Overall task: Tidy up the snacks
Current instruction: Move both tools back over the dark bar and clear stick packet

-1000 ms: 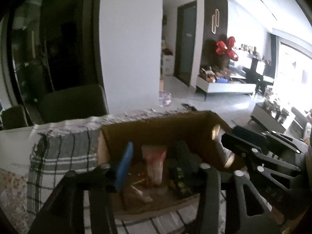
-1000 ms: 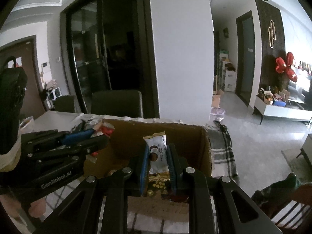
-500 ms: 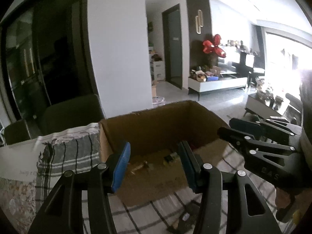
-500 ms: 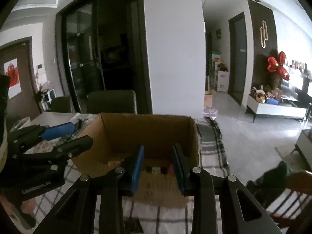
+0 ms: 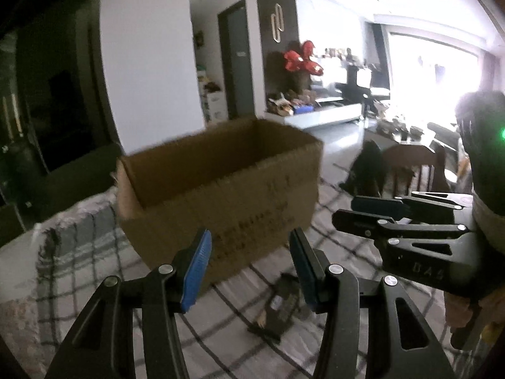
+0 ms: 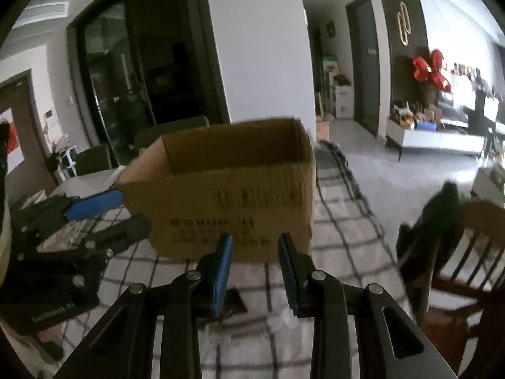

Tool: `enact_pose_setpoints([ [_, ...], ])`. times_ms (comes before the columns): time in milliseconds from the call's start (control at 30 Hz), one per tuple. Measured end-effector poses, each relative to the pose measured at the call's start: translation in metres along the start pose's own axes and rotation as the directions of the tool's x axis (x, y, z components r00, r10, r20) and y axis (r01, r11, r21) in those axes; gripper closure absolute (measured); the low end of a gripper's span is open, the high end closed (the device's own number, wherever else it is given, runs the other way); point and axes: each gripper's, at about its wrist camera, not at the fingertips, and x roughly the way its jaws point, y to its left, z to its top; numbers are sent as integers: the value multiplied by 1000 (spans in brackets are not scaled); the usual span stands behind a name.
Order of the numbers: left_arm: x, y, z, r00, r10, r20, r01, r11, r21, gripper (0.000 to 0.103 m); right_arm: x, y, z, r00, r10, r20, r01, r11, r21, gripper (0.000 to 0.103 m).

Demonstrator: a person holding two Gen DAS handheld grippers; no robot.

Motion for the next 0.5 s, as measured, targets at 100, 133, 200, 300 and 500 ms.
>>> enact_pose_setpoints([
  [100,8,-4,-13,999,-36,-33,36,999,14,53,3,1,-11,1000,12,-24,-11,999,46,72],
  [133,11,-5,-17,998,-50,-44,51,998,21,53,4,0,-15,1000,9,-29,-7,998,64,72],
  [200,19,-9,-24,995,-67,-72,70,997,41,53,6,-1,-25,999,2,-35,2,995,96,72],
  [300,30,-13,-30,990,-87,-108,94,993,65,53,9,-1,-38,999,-19,-46,26,990,140,72],
  [500,50,-16,-47,977,-124,-174,143,985,101,54,21,-9,-62,995,-47,-84,67,964,258,72],
])
